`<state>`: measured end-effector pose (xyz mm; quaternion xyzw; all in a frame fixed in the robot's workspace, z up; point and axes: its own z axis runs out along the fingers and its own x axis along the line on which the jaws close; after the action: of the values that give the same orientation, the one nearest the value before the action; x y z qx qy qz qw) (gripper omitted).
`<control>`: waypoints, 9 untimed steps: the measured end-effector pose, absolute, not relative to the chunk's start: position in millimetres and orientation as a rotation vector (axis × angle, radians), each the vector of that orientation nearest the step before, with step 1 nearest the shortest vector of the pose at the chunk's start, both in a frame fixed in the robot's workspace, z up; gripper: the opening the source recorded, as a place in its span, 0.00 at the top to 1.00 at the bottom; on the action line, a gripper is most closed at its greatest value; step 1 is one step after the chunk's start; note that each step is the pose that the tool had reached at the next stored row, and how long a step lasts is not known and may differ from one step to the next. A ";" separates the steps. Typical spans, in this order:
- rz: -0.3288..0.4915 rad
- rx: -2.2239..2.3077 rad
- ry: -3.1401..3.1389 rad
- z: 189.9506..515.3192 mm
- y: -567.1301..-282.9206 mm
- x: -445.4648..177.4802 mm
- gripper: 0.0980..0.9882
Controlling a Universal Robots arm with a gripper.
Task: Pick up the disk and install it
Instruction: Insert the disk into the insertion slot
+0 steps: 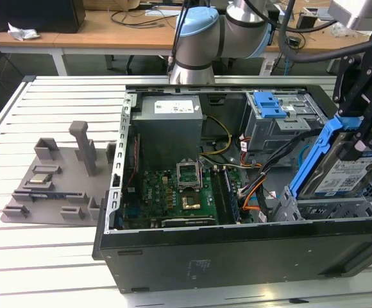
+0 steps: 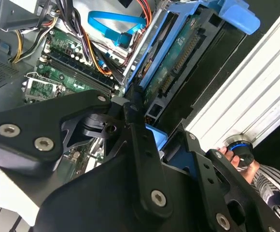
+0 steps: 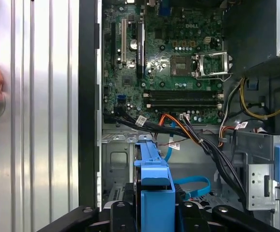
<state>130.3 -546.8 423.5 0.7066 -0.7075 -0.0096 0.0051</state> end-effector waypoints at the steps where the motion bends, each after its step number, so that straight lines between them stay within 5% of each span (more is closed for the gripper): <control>1: -0.030 2.213 -2.215 421.6 -546.8 130.3 0.70; 9: -0.030 2.213 -2.216 405.8 -546.8 130.3 0.70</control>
<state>130.3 -546.8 405.8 0.7066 -0.7075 -0.0097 0.0050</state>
